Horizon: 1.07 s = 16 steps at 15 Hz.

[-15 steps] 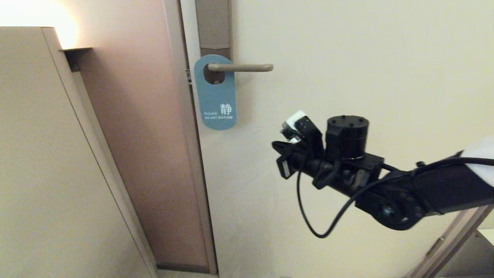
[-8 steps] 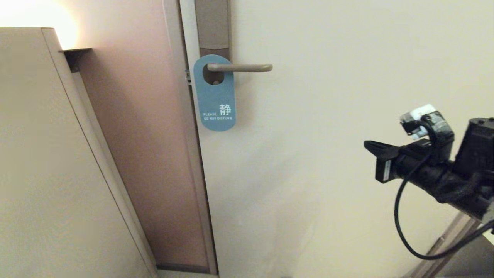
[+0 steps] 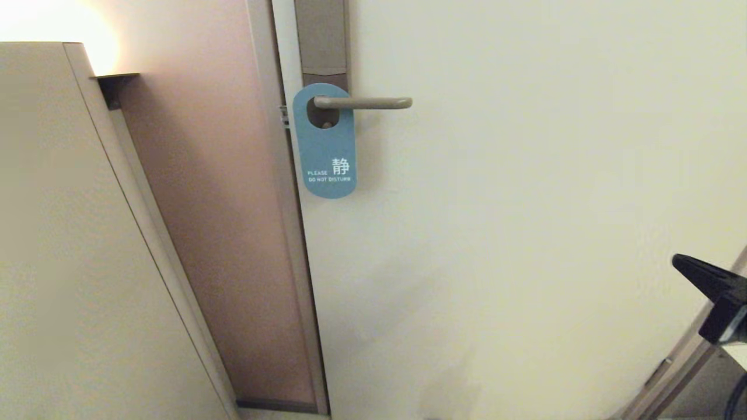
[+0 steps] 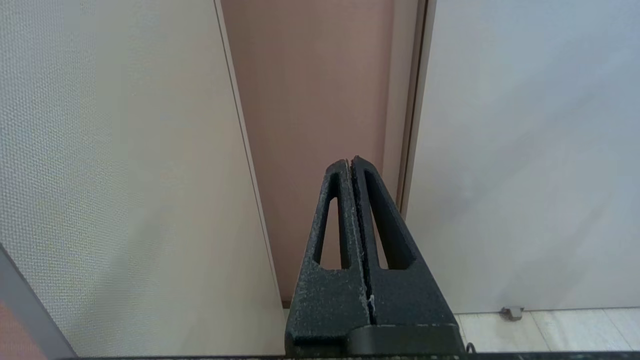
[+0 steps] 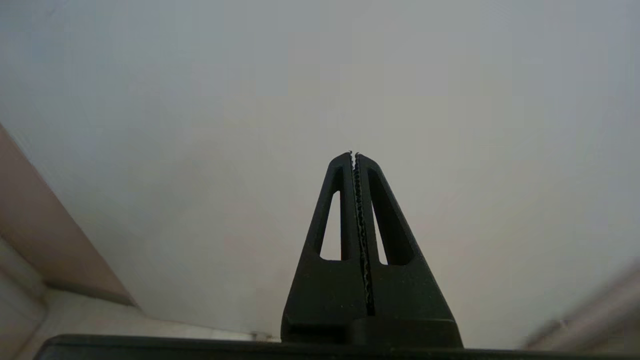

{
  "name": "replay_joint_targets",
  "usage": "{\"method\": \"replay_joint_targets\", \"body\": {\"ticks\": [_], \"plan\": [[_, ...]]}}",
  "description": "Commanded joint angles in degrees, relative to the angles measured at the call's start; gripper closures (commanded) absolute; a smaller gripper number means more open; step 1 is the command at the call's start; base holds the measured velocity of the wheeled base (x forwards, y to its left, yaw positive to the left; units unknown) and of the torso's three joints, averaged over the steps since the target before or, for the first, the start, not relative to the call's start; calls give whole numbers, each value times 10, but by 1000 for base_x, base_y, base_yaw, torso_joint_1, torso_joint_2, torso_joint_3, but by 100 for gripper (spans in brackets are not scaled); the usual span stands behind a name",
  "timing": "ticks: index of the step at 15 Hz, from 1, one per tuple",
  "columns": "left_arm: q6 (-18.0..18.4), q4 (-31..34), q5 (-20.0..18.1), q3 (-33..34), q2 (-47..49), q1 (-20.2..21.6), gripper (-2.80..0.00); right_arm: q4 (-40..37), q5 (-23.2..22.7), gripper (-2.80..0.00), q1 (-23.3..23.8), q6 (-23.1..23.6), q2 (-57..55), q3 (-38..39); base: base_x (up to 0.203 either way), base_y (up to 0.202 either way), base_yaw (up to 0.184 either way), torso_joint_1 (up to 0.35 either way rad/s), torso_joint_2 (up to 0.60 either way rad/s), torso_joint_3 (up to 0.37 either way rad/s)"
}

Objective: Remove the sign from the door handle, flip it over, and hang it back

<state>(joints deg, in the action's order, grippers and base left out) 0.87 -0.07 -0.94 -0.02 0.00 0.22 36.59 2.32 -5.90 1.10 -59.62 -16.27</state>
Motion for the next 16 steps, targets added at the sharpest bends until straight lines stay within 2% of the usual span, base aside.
{"method": "replay_joint_targets", "body": {"ticks": [1, 5, 8, 16], "plan": [[0, 0, 0, 0, 1, 0, 0, -7, 0, 0, 17, -3, 87, 30, 0, 0, 0, 0, 0, 0], [0, 0, 0, -1, 1, 0, 0, -40, 0, 0, 33, -16, 224, 117, 0, 0, 0, 0, 0, 0], [0, 0, 0, 0, 1, 0, 0, -62, 0, 0, 35, -18, 296, 155, 0, 0, 0, 0, 0, 0], [0, 0, 0, -1, 1, 0, 0, -298, -18, 0, 42, -19, 496, 163, 0, 0, 0, 0, 0, 0]]}}
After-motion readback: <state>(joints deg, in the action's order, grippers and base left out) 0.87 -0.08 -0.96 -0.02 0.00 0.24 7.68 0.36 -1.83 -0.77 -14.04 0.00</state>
